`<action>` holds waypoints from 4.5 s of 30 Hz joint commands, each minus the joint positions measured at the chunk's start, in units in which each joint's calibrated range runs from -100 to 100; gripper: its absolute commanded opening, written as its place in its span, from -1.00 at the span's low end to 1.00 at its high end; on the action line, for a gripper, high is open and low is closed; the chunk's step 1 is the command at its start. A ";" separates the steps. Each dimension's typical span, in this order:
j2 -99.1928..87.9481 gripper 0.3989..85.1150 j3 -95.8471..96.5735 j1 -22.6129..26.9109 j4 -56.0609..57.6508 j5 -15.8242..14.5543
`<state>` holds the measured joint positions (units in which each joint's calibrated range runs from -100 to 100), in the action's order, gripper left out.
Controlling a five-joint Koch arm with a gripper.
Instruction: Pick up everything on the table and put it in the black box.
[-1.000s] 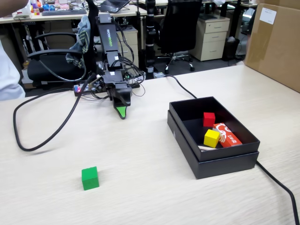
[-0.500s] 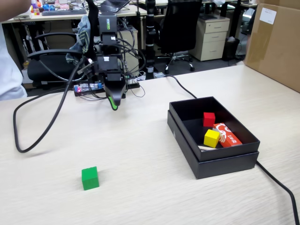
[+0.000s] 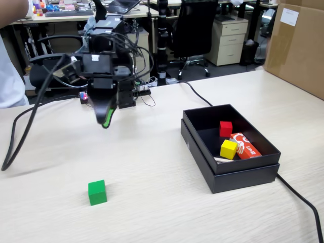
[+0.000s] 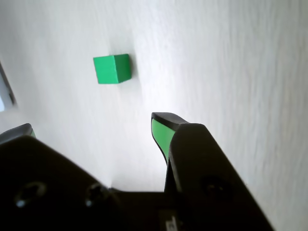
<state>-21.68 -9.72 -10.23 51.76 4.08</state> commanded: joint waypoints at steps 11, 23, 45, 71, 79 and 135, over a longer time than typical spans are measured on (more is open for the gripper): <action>38.15 0.11 -29.99 -1.61 -0.06 2.15; 47.90 0.11 -35.16 -0.59 -0.06 2.34; 53.64 -0.08 -36.70 -1.37 -0.06 2.69; 52.03 -0.96 -35.52 -1.61 2.02 1.95; 15.54 -0.99 -23.28 3.71 7.37 -2.10; -7.98 0.07 -19.38 21.68 9.19 -9.23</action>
<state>-17.41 -26.24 13.36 61.29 -7.06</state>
